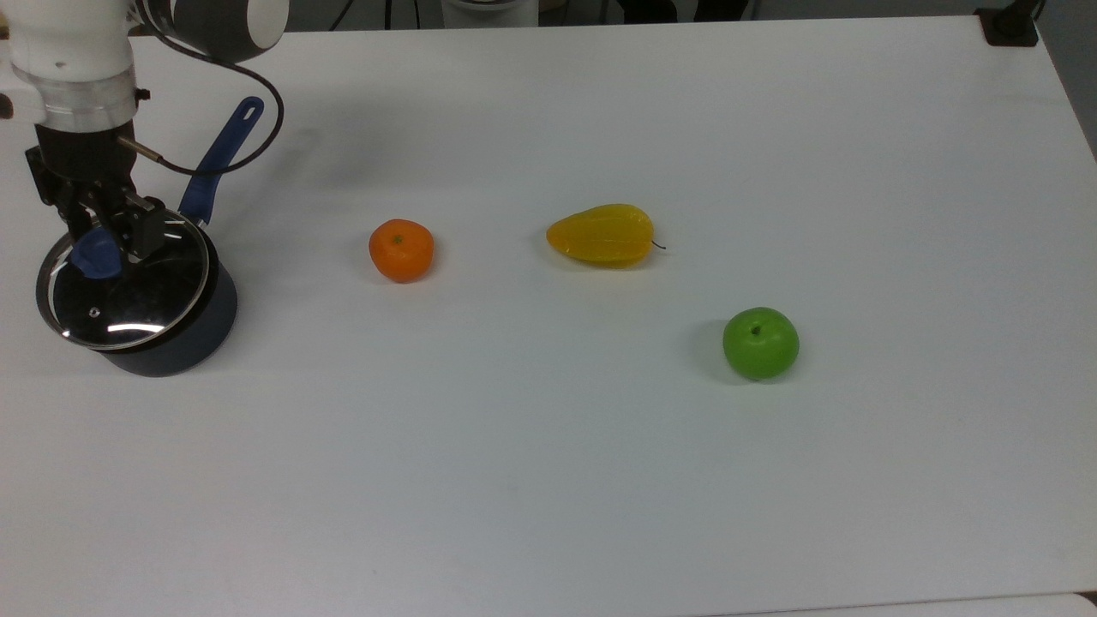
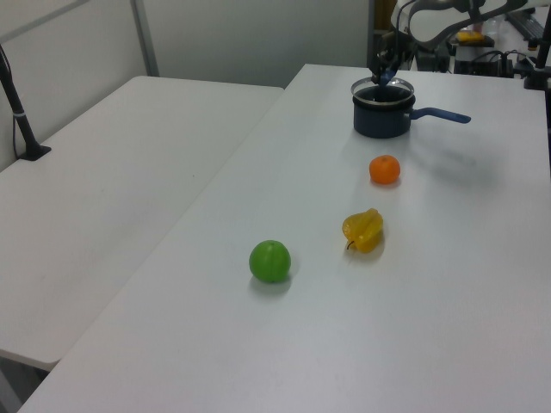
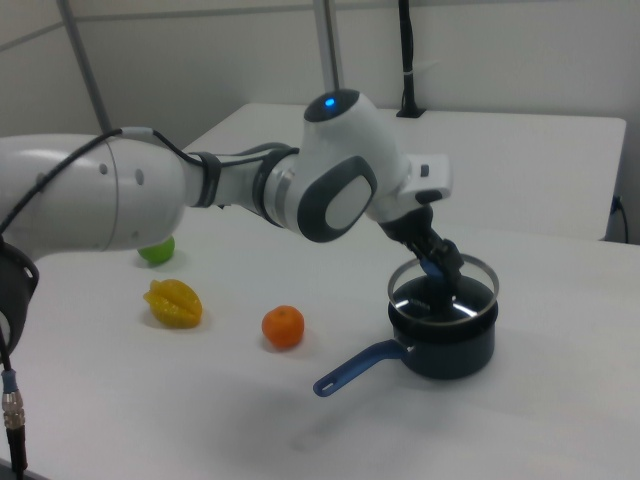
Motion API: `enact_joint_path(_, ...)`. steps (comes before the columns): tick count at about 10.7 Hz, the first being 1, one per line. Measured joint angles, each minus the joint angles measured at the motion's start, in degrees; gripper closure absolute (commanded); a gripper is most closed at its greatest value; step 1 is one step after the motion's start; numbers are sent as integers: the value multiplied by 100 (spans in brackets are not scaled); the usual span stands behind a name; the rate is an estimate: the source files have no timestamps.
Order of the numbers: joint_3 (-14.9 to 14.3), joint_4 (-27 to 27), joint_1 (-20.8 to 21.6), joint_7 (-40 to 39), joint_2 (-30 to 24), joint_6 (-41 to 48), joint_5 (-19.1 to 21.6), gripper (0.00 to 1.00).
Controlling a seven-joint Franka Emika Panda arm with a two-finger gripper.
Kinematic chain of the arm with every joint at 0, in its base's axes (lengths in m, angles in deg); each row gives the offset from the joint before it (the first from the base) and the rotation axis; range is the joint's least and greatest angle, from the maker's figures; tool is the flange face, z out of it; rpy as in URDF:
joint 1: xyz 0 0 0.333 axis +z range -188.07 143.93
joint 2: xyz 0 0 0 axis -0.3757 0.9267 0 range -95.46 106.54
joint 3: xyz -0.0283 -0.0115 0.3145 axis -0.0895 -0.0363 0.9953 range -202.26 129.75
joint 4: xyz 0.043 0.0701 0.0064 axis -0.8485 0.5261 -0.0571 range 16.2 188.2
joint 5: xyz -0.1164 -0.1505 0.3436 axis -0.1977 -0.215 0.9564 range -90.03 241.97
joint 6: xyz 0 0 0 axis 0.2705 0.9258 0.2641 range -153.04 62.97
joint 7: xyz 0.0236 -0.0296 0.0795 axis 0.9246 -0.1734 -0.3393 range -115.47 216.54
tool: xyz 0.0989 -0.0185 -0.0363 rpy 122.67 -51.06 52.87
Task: Open lid
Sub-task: 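Lift the glass lid off the saucepan and carry it beside the orange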
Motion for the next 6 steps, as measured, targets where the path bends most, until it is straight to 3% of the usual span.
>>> enact_joint_path(3, 109, -4, 177, 15, -241, 77, -1, 50)
enact_joint_path(6, 142, 36, 953, 579, -377, 179, -84, 49)
